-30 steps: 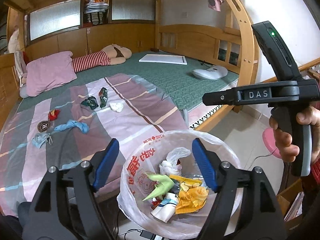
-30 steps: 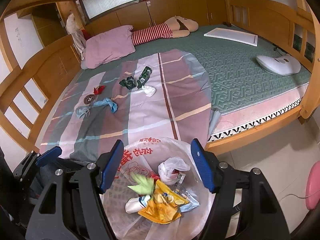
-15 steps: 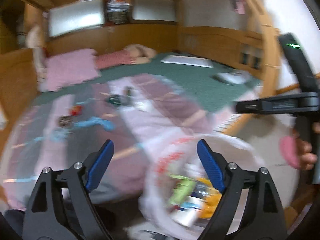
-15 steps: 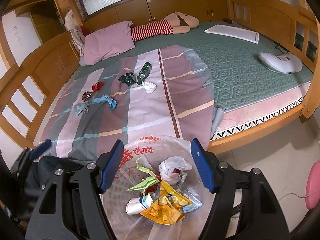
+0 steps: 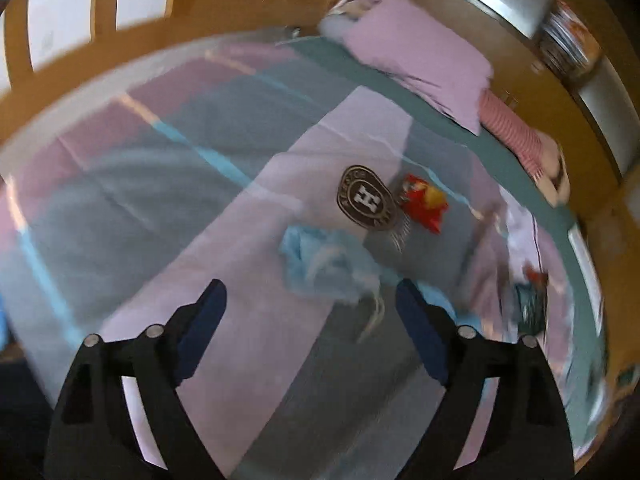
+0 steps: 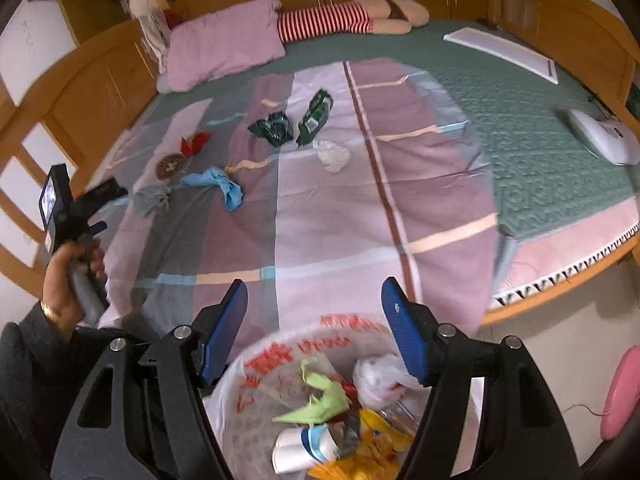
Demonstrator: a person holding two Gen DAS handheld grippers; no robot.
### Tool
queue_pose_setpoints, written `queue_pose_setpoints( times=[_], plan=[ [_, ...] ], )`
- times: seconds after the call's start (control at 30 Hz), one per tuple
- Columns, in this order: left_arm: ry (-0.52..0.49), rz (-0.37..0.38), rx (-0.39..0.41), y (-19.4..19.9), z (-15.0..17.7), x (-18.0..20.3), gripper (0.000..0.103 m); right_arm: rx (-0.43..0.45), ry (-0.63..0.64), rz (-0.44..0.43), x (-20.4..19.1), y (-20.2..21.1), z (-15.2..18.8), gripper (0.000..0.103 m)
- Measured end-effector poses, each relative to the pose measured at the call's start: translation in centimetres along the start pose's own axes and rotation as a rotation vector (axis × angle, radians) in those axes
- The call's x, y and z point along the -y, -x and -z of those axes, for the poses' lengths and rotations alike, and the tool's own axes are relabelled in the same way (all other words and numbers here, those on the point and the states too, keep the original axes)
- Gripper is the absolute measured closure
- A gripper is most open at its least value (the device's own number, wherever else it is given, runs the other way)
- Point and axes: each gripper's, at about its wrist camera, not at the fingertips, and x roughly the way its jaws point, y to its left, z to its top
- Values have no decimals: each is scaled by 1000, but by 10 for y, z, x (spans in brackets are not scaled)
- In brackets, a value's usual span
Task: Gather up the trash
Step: 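Grasp the light blue mask with the left tool while the right tool grasps the blue knotted cloth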
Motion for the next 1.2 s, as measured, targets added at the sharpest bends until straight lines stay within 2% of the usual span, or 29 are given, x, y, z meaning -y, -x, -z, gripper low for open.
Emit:
queue_pose_setpoints(
  times=[0.1, 0.13, 0.17, 0.2, 0.27, 0.33, 0.4, 0.47, 0.6, 0.7, 0.77, 0.87, 0.93, 1.0, 1.03, 1.2],
  plan=[
    [-30, -31, 10, -29, -1, 6, 15, -37, 16, 10, -14, -31, -16, 34],
    [-55, -63, 5, -40, -2, 10, 16, -44, 23, 13, -18, -39, -20, 35],
    [-79, -77, 0, -49, -5, 12, 20, -57, 33, 19, -25, -53, -27, 35],
    [-102, -77, -2, -58, -7, 14, 33, -64, 38, 21, -29, -62, -32, 35],
    [-160, -79, -33, -73, -9, 20, 50, -65, 54, 10, -40, -80, -43, 35],
    [-185, -78, -26, -75, -10, 24, 58, -44, 88, -5, -54, -97, -56, 35],
    [-190, -64, -20, -73, -11, 25, 76, -11, 133, -2, -74, -116, -70, 35],
    [-186, -87, 2, -59, -12, 24, 80, 7, 170, -23, -95, -138, -84, 35],
    [-104, -74, 101, -2, -8, 6, 80, -27, 226, -60, -133, -183, -106, 35],
    [-122, -88, 177, 28, 9, -1, 80, -58, 227, -79, -152, -214, -120, 35],
    [-135, -85, 186, 37, 23, -3, 80, -73, 216, -68, -161, -233, -127, 35],
    [-180, -69, 152, 32, 34, 4, 80, -115, 219, -46, -169, -251, -130, 35],
    [-211, -63, 154, 33, 38, 11, 80, -138, 223, -36, -172, -257, -126, 38],
    [-244, -58, 174, 38, 41, 17, 80, -143, 228, -65, -174, -256, -121, 54],
    [-257, -57, 185, 39, 43, 19, 80, -137, 242, -68, -175, -253, -118, 58],
    [-317, -21, 222, 47, 53, 31, 80, -93, 264, -49, -170, -224, -102, 60]
  ],
)
